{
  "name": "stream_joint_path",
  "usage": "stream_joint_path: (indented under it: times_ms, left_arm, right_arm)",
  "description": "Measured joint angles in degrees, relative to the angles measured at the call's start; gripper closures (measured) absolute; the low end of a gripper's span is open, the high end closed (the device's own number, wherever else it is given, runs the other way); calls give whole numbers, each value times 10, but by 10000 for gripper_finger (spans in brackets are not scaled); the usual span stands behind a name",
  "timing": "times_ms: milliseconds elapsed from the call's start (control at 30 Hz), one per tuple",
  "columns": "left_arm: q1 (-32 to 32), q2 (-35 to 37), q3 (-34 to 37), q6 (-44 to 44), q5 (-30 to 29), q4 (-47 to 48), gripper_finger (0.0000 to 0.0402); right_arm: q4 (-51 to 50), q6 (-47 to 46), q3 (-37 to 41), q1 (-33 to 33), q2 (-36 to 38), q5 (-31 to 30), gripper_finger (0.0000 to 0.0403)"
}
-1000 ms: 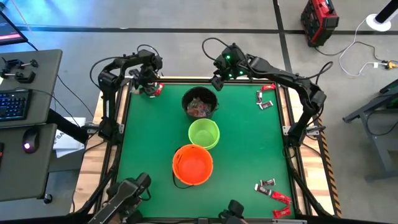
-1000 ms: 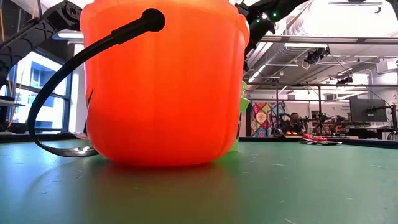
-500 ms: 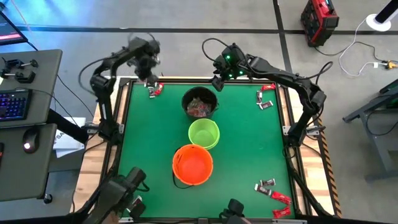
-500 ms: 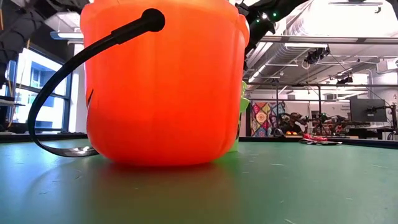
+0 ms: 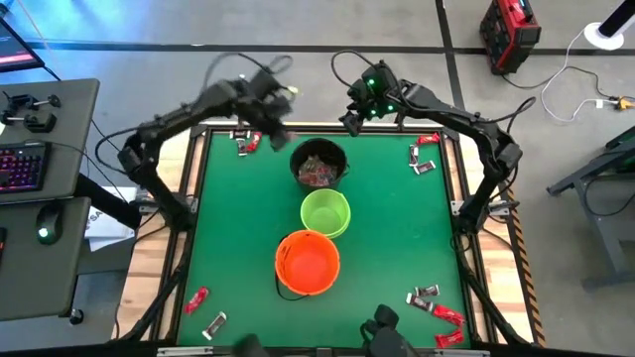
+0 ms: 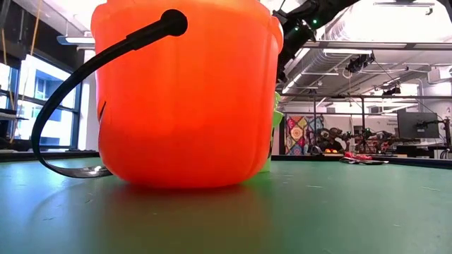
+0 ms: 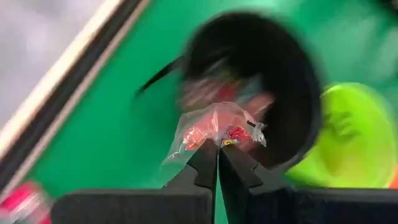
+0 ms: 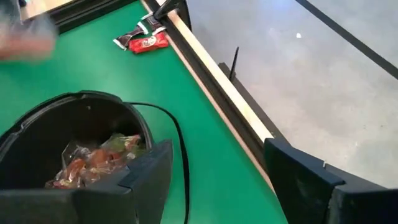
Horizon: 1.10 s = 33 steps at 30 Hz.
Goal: Sort candy by brand, put in halloween buckets
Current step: Put the orange gummy into the black bucket, then put the brown chocolate bar into the green bucket
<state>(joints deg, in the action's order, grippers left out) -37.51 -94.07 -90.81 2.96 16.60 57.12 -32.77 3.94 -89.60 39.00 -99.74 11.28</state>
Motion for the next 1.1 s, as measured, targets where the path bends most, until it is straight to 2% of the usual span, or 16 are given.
stream_joint_path:
  times_ms: [67, 200, 300, 567, 767, 900, 1000, 1100]
  left_arm:
    - [43, -7, 4, -21, -4, -51, 401]
    - [99, -28, 5, -67, -52, -113, 398]
    - [120, -45, 5, -106, -72, -98, 381]
    - [139, -61, 6, -163, -100, 2, 269]
    - [138, -47, 6, -154, -98, 63, 188]
    - [155, 12, 52, -122, -101, 82, 165]
    - [184, 95, 141, -123, -96, 43, 161]
    - [224, 195, 249, -161, -94, 4, 161]
  right_arm:
    - [0, 7, 0, 1, 2, 14, 158]
    - [-2, 36, 0, 1, 10, 31, 158]
    - [-13, 55, 0, 4, 15, 39, 158]
    - [-33, 49, 0, 8, 42, 41, 158]
    - [-92, 7, 0, 4, 76, 41, 158]
    - [-146, -38, 0, -13, 105, 25, 158]
    - [-176, -73, 1, -40, 123, -8, 158]
    - [-189, -113, 2, -75, 139, -50, 158]
